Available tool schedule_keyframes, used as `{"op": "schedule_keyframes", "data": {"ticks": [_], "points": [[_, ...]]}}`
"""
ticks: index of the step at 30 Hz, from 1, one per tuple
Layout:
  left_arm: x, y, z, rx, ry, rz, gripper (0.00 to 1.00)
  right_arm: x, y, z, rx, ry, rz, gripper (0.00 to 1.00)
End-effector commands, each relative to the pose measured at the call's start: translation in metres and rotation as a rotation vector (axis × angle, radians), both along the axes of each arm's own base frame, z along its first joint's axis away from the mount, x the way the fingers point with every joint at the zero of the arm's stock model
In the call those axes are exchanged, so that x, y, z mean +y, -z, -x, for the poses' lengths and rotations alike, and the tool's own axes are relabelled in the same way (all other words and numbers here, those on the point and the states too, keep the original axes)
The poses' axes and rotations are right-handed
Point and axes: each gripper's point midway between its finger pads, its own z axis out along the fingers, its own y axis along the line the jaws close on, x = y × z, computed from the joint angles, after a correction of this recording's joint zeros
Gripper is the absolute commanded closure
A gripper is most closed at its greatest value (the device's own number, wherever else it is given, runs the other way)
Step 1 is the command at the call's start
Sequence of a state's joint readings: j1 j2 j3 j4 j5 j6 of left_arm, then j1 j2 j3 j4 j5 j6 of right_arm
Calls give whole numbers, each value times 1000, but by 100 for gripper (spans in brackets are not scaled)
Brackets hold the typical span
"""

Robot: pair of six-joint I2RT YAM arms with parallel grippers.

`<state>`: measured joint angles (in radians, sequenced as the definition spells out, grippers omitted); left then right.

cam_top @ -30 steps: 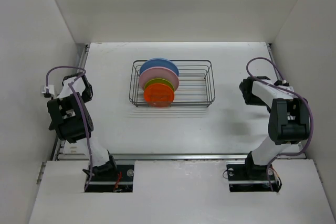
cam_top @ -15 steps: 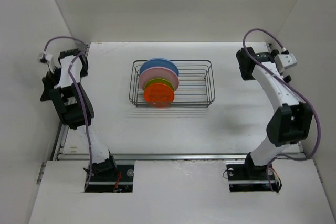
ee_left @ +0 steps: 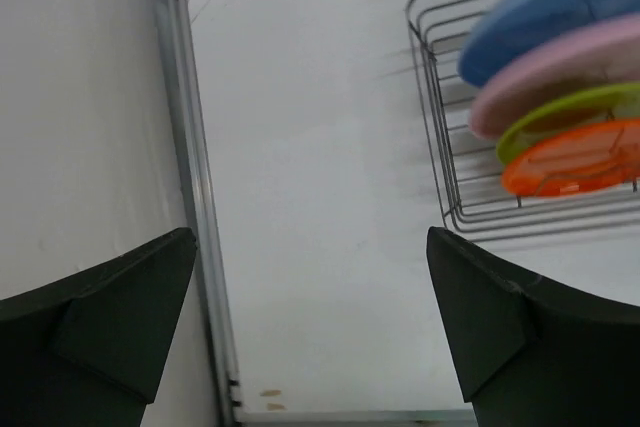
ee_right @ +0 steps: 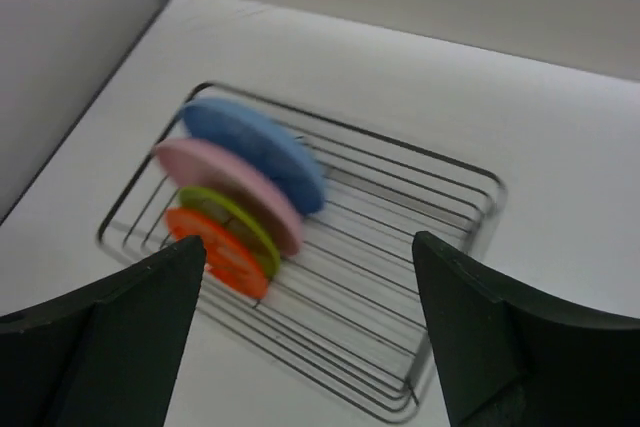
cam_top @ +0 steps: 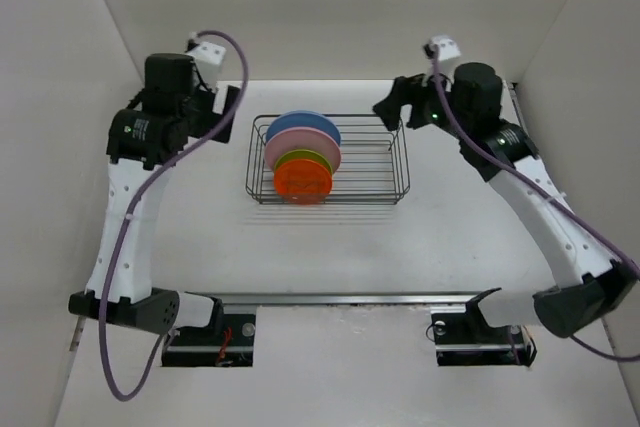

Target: Unload the plates from the dish rack

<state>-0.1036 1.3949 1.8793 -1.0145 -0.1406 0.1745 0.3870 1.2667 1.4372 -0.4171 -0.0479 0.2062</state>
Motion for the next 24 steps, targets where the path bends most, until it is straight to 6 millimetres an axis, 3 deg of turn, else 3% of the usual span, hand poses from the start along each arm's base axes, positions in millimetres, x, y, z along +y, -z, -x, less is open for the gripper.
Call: {"op": "schedule_keyframes", "data": {"ticks": [1, 2, 6, 11, 14, 17, 18, 19, 20, 22, 24], "points": [[-7, 34, -9, 136, 178, -353, 0, 95, 8, 23, -36, -536, 74, 13], [-7, 37, -8, 144, 172, -346, 0, 114, 19, 22, -3, -590, 95, 15], [-7, 45, -26, 117, 102, -348, 0, 143, 62, 24, 64, -642, 206, 18], [11, 52, -44, 169, -14, -479, 0, 171, 88, 20, 44, -656, 283, 27], [10, 53, -50, 151, -59, -419, 0, 187, 112, 18, 79, -687, 306, 35], [-12, 76, -51, 212, 23, -261, 0, 197, 142, 9, 136, -702, 323, 43], [-41, 94, -44, 281, 157, -142, 0, 197, 150, 4, 144, -690, 333, 43], [-53, 101, -44, 299, 204, -97, 0, 199, 153, -3, 139, -676, 338, 47], [-60, 120, -44, 355, 231, -75, 0, 201, 169, -5, 171, -679, 350, 48], [-73, 138, -42, 421, 267, -14, 0, 206, 174, -13, 160, -667, 352, 52], [-74, 163, -44, 502, 261, 27, 0, 207, 188, -22, 173, -647, 370, 54]]}}
